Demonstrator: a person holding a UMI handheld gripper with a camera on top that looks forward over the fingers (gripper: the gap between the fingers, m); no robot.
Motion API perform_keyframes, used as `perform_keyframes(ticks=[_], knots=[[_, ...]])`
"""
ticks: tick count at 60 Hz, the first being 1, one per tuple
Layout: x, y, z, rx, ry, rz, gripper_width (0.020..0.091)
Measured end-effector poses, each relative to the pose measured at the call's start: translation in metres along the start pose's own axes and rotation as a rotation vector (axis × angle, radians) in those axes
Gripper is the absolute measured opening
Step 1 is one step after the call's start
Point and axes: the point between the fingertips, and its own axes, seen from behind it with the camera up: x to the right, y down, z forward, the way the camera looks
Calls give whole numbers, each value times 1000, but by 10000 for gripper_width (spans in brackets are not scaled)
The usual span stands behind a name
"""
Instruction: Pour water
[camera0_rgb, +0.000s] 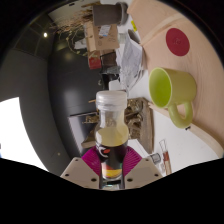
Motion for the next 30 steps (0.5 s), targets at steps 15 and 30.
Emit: perform_keyframes(ticks=[15, 30], knots=[[29, -15, 13, -20, 12, 267, 238], [18, -12, 9, -59, 25, 182, 238]])
